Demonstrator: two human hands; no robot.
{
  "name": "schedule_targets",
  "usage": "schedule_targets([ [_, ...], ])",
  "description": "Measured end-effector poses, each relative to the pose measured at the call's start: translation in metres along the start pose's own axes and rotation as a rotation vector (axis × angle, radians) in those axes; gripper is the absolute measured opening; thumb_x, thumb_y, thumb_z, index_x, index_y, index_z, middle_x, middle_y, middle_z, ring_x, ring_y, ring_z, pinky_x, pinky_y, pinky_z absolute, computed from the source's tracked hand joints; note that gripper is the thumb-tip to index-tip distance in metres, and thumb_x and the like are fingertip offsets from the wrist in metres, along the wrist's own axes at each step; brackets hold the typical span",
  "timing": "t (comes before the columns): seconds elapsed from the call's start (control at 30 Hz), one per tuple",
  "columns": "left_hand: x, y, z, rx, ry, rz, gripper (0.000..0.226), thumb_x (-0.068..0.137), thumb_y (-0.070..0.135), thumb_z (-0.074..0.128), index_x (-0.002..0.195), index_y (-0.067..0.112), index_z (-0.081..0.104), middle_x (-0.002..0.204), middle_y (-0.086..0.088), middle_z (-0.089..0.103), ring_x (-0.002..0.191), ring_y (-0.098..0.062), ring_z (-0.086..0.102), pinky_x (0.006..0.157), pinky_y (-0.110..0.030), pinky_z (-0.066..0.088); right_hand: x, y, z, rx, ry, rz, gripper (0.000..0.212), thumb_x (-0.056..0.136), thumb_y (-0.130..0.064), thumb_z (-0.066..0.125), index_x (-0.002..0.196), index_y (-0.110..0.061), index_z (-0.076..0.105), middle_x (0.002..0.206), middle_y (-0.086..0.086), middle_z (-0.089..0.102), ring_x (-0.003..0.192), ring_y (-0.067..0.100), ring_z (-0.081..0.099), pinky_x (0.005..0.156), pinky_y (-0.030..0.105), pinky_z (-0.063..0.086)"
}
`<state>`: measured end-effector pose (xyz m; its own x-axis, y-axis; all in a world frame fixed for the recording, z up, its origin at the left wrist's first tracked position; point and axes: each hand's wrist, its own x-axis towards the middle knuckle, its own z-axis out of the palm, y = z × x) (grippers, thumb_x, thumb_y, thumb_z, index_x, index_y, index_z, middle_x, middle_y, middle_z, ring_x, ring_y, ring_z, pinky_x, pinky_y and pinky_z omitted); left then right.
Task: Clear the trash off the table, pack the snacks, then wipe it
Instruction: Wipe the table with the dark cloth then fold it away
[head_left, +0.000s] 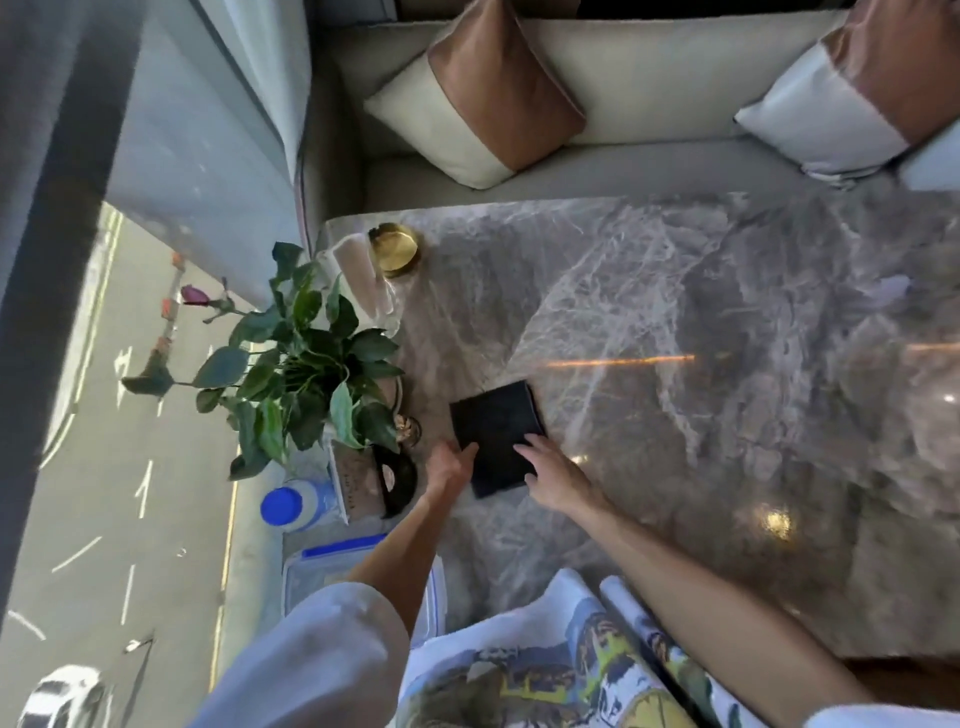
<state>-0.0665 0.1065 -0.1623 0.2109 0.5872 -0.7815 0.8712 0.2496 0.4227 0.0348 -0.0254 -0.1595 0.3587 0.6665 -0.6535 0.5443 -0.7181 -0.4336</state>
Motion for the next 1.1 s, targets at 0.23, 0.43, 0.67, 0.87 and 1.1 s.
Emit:
schedule_targets([
  [0.23, -0.002, 0.003, 0.002, -0.024, -0.043, 0.008, 0.018, 0.091, 0.016, 0.062, 0.078, 0.009, 0.052, 0.08, -0.009, 0.054, 0.082, -0.021, 0.05, 0.07, -0.029, 0.037, -0.004, 0.001, -0.001, 0.092, -0.029, 0.043, 0.054, 0.098, -0.014, 0.045, 0.151, -0.017, 0.032, 0.162, 0.007, 0.019, 0.151, 0.022, 0.014, 0.122, 0.03, 0.014],
  [0.43, -0.03, 0.011, -0.007, -0.231, -0.085, 0.252, 0.02, 0.087, 0.0, 0.061, 0.076, 0.006, 0.046, 0.071, -0.009, 0.046, 0.071, -0.019, 0.041, 0.063, -0.03, 0.034, -0.028, -0.014, -0.022, 0.559, 0.191, 0.166, 0.044, 0.099, -0.022, 0.049, 0.141, -0.013, 0.049, 0.146, 0.008, 0.05, 0.135, 0.02, 0.048, 0.113, 0.027, 0.034],
  [0.67, -0.073, 0.006, -0.022, -0.858, -0.193, 0.168, 0.03, 0.093, 0.001, 0.054, 0.072, 0.017, 0.041, 0.057, -0.003, 0.045, 0.038, -0.007, 0.047, 0.04, -0.018, 0.042, -0.056, -0.039, -0.045, 0.882, 0.254, 0.104, 0.045, 0.1, -0.032, 0.047, 0.137, -0.008, 0.052, 0.145, 0.006, 0.051, 0.132, 0.015, 0.047, 0.115, 0.036, 0.035],
  [0.87, -0.111, -0.008, -0.045, -0.894, -0.181, 0.274, 0.027, 0.093, 0.002, 0.055, 0.075, 0.018, 0.042, 0.056, 0.002, 0.04, 0.042, -0.007, 0.039, 0.04, -0.018, 0.035, -0.067, -0.073, -0.044, 1.088, 0.036, 0.152, 0.065, 0.092, -0.061, 0.043, 0.141, -0.017, 0.048, 0.14, 0.004, 0.056, 0.124, 0.02, 0.057, 0.107, 0.041, 0.045],
  [1.1, -0.168, 0.037, -0.041, -0.099, 0.051, 0.732, 0.016, 0.079, 0.006, 0.058, 0.079, 0.012, 0.043, 0.074, -0.006, 0.057, 0.069, -0.02, 0.05, 0.063, -0.031, 0.041, -0.095, -0.086, -0.056, 1.771, -0.157, 0.001, 0.061, 0.086, -0.071, 0.045, 0.102, -0.016, 0.067, 0.095, 0.008, 0.067, 0.091, 0.023, 0.065, 0.08, 0.035, 0.051],
])
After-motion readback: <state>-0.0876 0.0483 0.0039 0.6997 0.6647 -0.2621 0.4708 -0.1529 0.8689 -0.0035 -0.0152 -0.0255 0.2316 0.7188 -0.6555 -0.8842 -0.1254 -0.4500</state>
